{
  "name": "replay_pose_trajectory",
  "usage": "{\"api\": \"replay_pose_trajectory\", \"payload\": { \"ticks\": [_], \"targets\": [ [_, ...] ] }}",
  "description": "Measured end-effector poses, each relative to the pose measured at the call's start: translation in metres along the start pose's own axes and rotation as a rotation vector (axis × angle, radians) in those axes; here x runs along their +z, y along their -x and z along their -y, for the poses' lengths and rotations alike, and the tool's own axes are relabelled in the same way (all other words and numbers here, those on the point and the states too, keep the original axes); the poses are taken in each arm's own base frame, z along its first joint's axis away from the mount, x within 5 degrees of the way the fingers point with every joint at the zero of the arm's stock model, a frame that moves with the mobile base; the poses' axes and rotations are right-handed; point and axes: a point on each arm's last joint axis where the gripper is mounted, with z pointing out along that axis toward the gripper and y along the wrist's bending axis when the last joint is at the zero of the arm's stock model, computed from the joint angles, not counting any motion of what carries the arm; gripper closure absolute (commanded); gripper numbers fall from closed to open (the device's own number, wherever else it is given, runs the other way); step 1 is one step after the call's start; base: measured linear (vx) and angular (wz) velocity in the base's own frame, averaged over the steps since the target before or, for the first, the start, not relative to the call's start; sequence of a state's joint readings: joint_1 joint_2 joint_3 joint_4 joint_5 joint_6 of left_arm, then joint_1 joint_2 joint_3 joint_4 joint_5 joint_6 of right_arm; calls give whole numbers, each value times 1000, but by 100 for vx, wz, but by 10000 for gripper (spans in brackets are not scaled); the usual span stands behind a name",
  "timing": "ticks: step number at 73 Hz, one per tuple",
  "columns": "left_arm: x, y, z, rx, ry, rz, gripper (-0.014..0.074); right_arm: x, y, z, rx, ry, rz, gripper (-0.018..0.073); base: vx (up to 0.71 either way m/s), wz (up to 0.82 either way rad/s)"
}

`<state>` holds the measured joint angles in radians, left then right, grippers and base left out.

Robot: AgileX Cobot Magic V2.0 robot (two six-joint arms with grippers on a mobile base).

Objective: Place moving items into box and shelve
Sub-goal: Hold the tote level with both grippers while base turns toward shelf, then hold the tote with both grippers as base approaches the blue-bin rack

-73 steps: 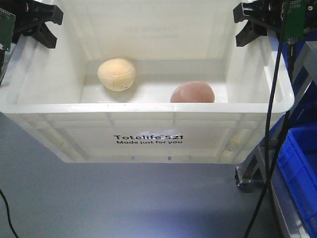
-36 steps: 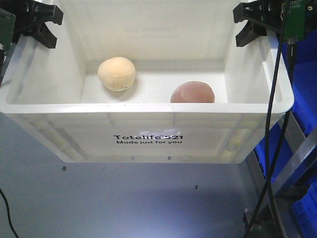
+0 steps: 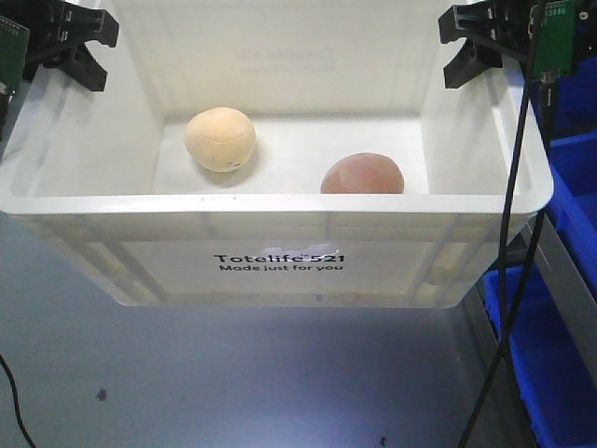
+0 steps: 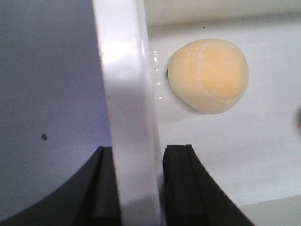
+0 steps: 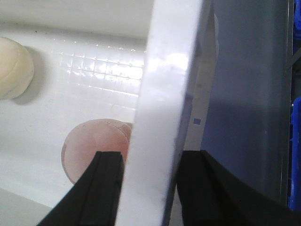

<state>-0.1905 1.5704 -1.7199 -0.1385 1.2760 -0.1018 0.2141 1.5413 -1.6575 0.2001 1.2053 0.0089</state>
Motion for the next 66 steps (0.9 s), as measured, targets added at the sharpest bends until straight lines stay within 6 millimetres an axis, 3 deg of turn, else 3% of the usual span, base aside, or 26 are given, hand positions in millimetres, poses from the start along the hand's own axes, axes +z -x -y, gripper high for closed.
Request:
{"api": "replay_pose_trajectory", "payload": {
  "ticks": [14,66],
  "targets": [
    [0,0,0,0,0,0,613,0,0,0,0,0,0,570,45,4],
    [0,0,0,-1,-2,4,613,0,0,0,-1,-2,1,570,32,43]
  ]
}}
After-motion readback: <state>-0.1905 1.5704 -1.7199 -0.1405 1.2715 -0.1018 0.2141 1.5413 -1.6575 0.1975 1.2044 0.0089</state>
